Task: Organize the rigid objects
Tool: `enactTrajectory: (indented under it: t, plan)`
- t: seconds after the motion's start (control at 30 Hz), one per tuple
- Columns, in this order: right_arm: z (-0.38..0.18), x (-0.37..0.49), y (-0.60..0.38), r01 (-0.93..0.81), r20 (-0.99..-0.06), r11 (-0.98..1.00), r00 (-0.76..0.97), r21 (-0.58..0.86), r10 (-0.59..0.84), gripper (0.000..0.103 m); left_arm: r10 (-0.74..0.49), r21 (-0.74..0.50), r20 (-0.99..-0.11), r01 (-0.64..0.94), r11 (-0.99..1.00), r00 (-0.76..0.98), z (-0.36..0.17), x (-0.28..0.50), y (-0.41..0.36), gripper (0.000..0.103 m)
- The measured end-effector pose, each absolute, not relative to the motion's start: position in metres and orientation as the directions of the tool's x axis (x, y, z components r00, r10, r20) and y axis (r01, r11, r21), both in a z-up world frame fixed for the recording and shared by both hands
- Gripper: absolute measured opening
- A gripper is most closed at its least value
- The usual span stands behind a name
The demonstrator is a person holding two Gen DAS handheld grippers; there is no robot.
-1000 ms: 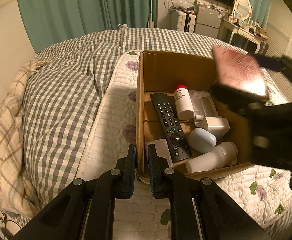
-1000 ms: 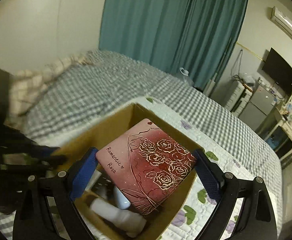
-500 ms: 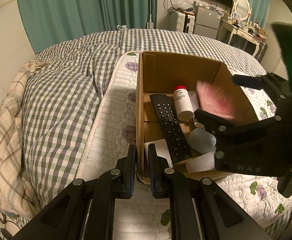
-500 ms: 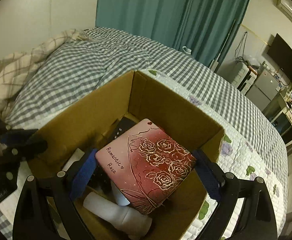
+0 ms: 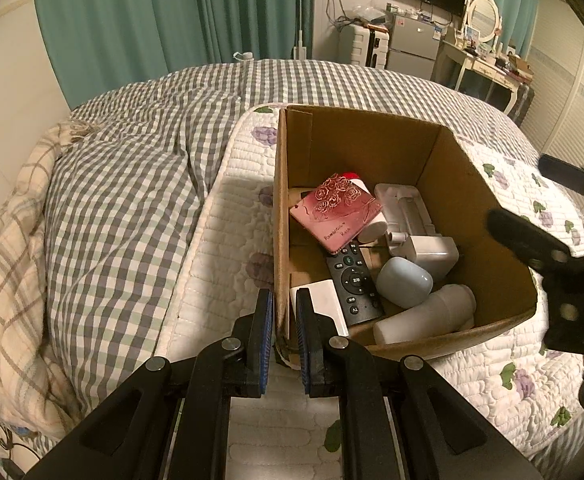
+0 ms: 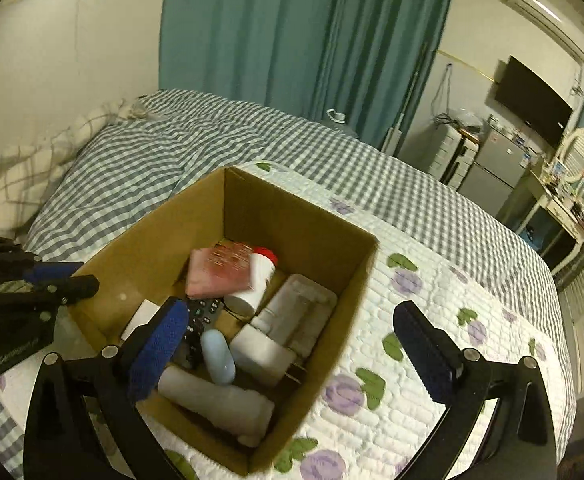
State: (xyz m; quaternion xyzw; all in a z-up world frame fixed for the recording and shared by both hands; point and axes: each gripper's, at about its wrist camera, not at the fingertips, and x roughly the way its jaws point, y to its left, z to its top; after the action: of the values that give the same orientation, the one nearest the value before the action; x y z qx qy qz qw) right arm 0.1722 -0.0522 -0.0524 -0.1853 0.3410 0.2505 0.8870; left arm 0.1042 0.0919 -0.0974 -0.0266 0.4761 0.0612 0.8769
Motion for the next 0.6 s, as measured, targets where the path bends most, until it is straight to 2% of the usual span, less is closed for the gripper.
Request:
enactTrajectory:
  t: [0.2,0.33,0.6]
  plan:
    - [-0.036,0.153,-0.083,-0.504,-0.664,0.854,0.683,-0.127,0.304,0.103,0.088,0.018,-0.830,-0.132,0.991,0.550,-0.082,0.099,0.097,0.011]
    - [-0.017,0.138,-0.107,-0.462,-0.632,0.882,0.713,-0.097,0.304,0.103,0.092,0.027,-0.789,-0.114,0.993,0.607,-0.049,0.088,0.092,0.011]
    - [0.041,0.100,-0.147,-0.364,-0.511,0.930,0.810,-0.055,0.287,0.103,0.010,0.007,-0.604,-0.007,1.000,0.797,0.030,0.046,0.049,0.014]
